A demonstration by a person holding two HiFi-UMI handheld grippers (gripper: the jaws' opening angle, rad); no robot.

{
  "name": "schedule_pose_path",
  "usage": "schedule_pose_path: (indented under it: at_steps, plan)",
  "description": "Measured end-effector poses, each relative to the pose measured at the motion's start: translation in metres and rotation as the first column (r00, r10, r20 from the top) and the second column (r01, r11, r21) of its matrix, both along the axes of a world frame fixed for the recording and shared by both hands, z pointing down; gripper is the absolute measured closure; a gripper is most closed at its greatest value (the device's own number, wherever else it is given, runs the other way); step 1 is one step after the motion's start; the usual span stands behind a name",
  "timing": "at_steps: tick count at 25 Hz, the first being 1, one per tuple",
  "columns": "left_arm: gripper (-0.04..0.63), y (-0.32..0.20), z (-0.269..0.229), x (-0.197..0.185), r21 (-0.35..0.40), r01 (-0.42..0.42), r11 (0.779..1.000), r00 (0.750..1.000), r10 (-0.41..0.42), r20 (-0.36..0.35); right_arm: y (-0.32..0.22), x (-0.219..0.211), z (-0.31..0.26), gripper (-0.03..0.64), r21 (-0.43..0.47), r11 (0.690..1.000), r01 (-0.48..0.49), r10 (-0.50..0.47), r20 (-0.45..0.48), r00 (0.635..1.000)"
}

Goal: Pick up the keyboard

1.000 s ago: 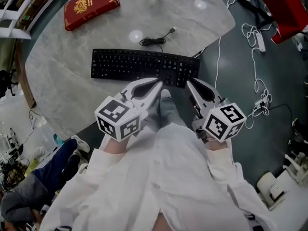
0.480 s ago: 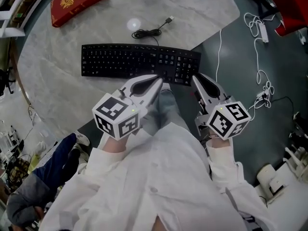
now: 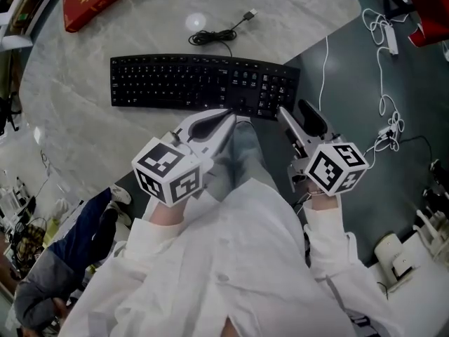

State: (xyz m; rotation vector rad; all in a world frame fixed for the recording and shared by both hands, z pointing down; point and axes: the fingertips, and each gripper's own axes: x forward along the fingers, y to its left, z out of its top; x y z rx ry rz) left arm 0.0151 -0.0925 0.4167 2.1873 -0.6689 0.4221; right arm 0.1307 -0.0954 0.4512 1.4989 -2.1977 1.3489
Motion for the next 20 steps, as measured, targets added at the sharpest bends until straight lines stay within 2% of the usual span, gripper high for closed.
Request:
schedule_pose_path:
  at_steps: [8,16,20]
  plan:
    - [0.575,-0.002,0.015,-0.01,-0.017,0.015,1.0,1.0,-0.014,0.023,-0.006,0.002,0.027,0.348,-0.037,0.999,-0.032,0.035,0.082,0.996]
    - [0.575,-0.004,0.024,-0.016,-0.029,0.043,0.999,0.999,-0.042,0.034,-0.009,-0.022,0.039,0.348,-0.055,0.998,0.033,-0.022,0.2,0.98]
    - [0.575,-0.003,0.026,-0.018,-0.036,0.051,0.998,0.998,-0.05,0.039,-0.013,-0.028,0.04,0.348,-0.06,0.997,0.049,-0.035,0.218,0.975]
